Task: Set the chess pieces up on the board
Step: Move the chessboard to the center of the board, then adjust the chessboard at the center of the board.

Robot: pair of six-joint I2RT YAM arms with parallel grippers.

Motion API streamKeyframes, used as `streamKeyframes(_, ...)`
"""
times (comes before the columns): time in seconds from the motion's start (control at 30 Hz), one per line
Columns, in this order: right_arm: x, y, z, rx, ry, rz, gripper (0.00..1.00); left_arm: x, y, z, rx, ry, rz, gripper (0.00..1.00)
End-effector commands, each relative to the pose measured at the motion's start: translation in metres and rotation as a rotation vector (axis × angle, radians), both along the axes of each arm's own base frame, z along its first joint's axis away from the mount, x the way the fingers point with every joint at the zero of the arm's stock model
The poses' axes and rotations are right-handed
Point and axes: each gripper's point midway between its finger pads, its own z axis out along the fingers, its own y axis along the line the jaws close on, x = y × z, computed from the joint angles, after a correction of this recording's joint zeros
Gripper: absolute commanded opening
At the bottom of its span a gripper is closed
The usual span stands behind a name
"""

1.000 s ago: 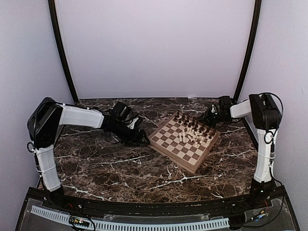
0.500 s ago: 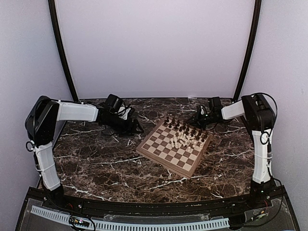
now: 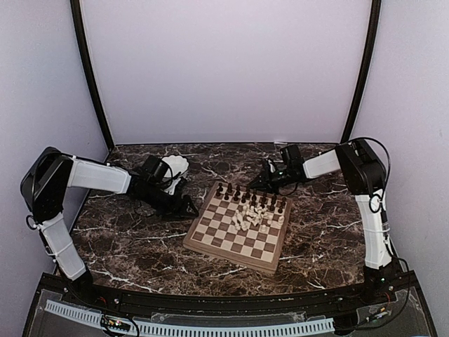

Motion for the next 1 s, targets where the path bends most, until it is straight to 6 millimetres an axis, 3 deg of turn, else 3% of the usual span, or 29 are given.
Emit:
streamKeyframes(0.0, -0.04, 0.013, -0.05, -0.06, 0.181, 0.064, 0.16, -0.014, 0.005, 0.024, -0.044, -0.035, -0.004, 0.74)
streamKeyframes(0.13, -0.047, 0.029, -0.049, -0.042, 0.192, 0.111, 0.15, -0.027, 0.011, 0.019, -0.043, -0.015, 0.001, 0.74)
streamKeyframes(0.27, -0.03, 0.031, -0.029, -0.041, 0.128, 0.103, 0.16, -0.029, 0.011, 0.02, -0.051, -0.01, 0.001, 0.74)
streamKeyframes(0.4, 0.008, 0.013, 0.01, -0.018, 0.044, 0.012, 0.26, -0.027, 0.009, 0.022, -0.058, -0.011, -0.002, 0.73)
streamKeyframes(0.5, 0.038, -0.009, 0.054, 0.015, -0.029, -0.078, 0.34, -0.028, 0.008, 0.023, -0.062, -0.007, -0.013, 0.73)
streamKeyframes(0.63, 0.056, -0.043, 0.099, -0.023, -0.115, -0.159, 0.38, -0.03, 0.008, 0.024, -0.06, -0.014, -0.032, 0.73)
streamKeyframes(0.7, 0.05, -0.061, 0.114, -0.067, -0.155, -0.186, 0.38, -0.032, 0.01, 0.023, -0.054, -0.02, -0.04, 0.73)
streamKeyframes(0.8, 0.027, -0.089, 0.119, -0.163, -0.197, -0.23, 0.38, -0.035, 0.013, 0.023, -0.037, -0.026, -0.05, 0.73)
streamKeyframes(0.93, -0.022, -0.124, 0.097, -0.292, -0.168, -0.292, 0.34, -0.037, 0.015, 0.024, -0.034, -0.036, -0.06, 0.71)
streamKeyframes(0.97, -0.042, -0.132, 0.083, -0.321, -0.136, -0.301, 0.34, -0.039, 0.015, 0.023, -0.034, -0.033, -0.062, 0.71)
